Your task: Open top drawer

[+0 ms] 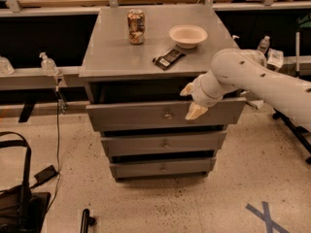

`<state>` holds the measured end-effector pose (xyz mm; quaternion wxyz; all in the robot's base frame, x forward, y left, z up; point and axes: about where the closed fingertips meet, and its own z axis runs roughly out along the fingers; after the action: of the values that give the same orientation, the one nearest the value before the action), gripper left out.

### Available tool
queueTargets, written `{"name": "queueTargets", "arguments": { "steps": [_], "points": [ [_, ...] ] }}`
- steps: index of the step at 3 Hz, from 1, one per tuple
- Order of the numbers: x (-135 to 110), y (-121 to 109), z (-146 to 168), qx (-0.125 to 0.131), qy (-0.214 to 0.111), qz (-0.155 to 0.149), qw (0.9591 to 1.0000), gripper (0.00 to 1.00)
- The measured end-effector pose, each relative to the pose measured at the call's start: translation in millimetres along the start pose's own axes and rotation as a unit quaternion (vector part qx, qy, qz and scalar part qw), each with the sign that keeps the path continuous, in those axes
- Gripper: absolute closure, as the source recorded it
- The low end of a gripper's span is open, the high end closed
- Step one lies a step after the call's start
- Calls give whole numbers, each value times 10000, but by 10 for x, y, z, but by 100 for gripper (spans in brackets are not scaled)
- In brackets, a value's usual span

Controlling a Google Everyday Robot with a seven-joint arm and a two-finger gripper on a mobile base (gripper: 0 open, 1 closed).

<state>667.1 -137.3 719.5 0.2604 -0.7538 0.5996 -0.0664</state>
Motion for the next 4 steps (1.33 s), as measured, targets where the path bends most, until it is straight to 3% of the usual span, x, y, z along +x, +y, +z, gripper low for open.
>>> {"name": "queueTargets", "arguments": {
  "steps": [2,3,4],
  "points": [
    [-13,-43,474,-369,138,8,9992,47],
    [-11,45,591,-521,164,16,9985,48],
    [-41,270,498,-651,-39,29,9979,49]
  ]
}}
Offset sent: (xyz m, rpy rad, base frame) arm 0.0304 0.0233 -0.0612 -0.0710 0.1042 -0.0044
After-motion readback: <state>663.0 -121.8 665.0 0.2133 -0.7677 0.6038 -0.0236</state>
